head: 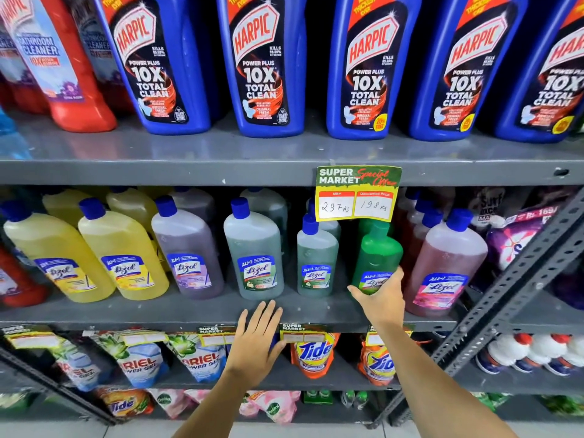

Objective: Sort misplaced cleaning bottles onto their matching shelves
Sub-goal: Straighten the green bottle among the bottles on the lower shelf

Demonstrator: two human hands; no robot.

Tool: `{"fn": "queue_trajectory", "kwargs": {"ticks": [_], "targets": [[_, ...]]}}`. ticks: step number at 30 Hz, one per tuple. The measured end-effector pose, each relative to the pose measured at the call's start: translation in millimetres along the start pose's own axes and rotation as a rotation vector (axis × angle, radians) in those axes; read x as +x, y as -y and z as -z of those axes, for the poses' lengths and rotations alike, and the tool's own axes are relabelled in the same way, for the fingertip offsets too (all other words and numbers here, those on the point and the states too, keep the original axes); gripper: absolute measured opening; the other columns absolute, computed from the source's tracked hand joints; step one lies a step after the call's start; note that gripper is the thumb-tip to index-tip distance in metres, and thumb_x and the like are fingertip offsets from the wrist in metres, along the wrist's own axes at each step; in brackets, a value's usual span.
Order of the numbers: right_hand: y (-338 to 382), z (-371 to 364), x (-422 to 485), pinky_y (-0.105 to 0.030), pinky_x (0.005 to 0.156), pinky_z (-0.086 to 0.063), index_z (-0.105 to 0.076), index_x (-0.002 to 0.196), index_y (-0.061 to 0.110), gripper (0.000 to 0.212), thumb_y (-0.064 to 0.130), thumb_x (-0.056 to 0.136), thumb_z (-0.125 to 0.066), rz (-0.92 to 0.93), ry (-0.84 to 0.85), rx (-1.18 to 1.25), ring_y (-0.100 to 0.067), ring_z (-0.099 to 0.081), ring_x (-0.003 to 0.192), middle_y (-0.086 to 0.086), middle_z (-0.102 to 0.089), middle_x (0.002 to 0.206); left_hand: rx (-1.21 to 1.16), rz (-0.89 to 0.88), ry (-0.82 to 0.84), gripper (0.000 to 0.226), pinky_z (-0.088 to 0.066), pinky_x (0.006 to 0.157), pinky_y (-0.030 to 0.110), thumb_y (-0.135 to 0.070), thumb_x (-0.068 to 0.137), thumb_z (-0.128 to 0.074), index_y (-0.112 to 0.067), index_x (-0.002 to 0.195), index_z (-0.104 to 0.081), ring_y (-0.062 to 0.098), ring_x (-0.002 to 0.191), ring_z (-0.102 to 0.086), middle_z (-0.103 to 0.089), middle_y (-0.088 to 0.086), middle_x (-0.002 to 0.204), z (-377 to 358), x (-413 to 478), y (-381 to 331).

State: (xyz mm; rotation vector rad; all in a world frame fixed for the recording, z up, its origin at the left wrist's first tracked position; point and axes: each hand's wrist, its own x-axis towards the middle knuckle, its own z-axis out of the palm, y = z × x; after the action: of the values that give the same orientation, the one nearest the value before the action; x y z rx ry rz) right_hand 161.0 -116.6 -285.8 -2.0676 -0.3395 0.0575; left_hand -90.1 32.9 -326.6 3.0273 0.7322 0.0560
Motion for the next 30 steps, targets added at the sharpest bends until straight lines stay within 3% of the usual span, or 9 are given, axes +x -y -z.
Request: {"fn": "queue_trajectory", "kwargs": {"ticks": [4,6,10,13,15,17,20,23,30], "targets": [[1,2,-1,-0.041,0.092,-0.050,-0.022,0.143,0.019,0.112,0.041,0.058,-0.092,0.002,0.025,0.000,-0.030,-0.063,0.109,-0.006,-0.059,0.124,0.026,0.017,0.020,0.074,-0.028,0.114,0.054,-0.054,0.101,-0.003,-0.013,0.146,-0.045,0.028,0.138,-0.042,-0.045,0.007,0.150,-1,1,0],[3,1,-6,-0.046,0.094,-0.048,-0.015,0.150,0.016,0.120,0.040,0.061,-0.091,0.007,0.028,-0.003,-0.036,-0.056,0.117,-0.013,-0.046,0.138,0.028,0.031,0.018,0.070,-0.033,0.110,0.056,-0.054,0.101,-0.010,-0.013,0.145,-0.046,0.028,0.138,-0.042,-0.046,0.008,0.150,-1,0,-5],[13,-6,-44,-0.053,0.111,-0.036,0.002,0.157,0.016,0.121,0.045,0.075,-0.081,0.056,-0.075,0.096,-0.037,-0.023,0.145,-0.015,-0.007,0.161,-0.008,0.082,-0.016,0.073,-0.018,0.113,0.058,-0.056,0.101,-0.007,-0.013,0.142,-0.051,0.027,0.137,-0.044,-0.048,0.007,0.148,4,-10,-16],[29,-3,-84,-0.048,0.118,-0.026,-0.007,0.155,0.019,0.090,0.042,0.091,-0.065,0.230,-0.209,0.213,-0.026,-0.018,0.148,-0.011,-0.015,0.160,-0.060,0.074,-0.130,0.067,-0.006,0.113,0.055,-0.054,0.102,-0.014,-0.015,0.143,-0.049,0.024,0.142,-0.035,-0.041,0.005,0.153,16,-21,-14],[51,6,-98,-0.030,0.120,-0.018,-0.013,0.153,0.014,0.078,0.036,0.093,-0.057,0.370,-0.246,0.286,-0.023,-0.019,0.147,-0.014,-0.022,0.158,-0.110,0.067,-0.257,0.064,-0.007,0.114,0.056,-0.052,0.102,-0.015,-0.016,0.144,-0.047,0.020,0.145,-0.027,-0.036,0.004,0.156,34,-28,-3],[89,20,-103,-0.022,0.119,-0.011,-0.017,0.152,0.004,0.074,0.031,0.093,-0.054,0.531,-0.274,0.348,-0.024,-0.018,0.148,-0.021,-0.023,0.157,-0.178,0.085,-0.403,0.060,-0.008,0.116,0.055,-0.050,0.103,-0.019,-0.016,0.144,-0.047,0.018,0.146,-0.024,-0.033,0.003,0.157,61,-37,17],[154,37,-105,-0.034,0.121,-0.012,-0.023,0.147,-0.011,0.069,0.022,0.094,-0.053,0.791,-0.360,0.387,-0.036,-0.019,0.147,-0.032,-0.025,0.153,-0.241,0.094,-0.622,0.050,-0.013,0.118,0.053,-0.040,0.104,-0.030,-0.013,0.140,-0.049,0.021,0.145,-0.029,-0.033,0.006,0.157,113,-54,57],[215,28,-121,-0.048,0.119,-0.018,-0.027,0.144,-0.010,0.063,0.017,0.094,-0.054,0.998,-0.398,0.416,-0.046,-0.021,0.144,-0.032,-0.026,0.152,-0.224,0.122,-0.757,0.046,-0.014,0.119,0.050,-0.036,0.104,-0.032,-0.012,0.139,-0.050,0.023,0.146,-0.028,-0.034,0.008,0.157,163,-83,106],[330,-52,-188,-0.048,0.120,-0.017,-0.032,0.144,-0.010,0.058,0.017,0.097,-0.053,1.111,-0.319,0.494,-0.041,-0.018,0.149,-0.028,-0.027,0.154,-0.069,0.142,-0.861,0.043,-0.019,0.117,0.051,-0.034,0.102,-0.036,-0.009,0.132,-0.055,0.025,0.143,-0.032,-0.036,0.010,0.155,235,-162,225]]}}
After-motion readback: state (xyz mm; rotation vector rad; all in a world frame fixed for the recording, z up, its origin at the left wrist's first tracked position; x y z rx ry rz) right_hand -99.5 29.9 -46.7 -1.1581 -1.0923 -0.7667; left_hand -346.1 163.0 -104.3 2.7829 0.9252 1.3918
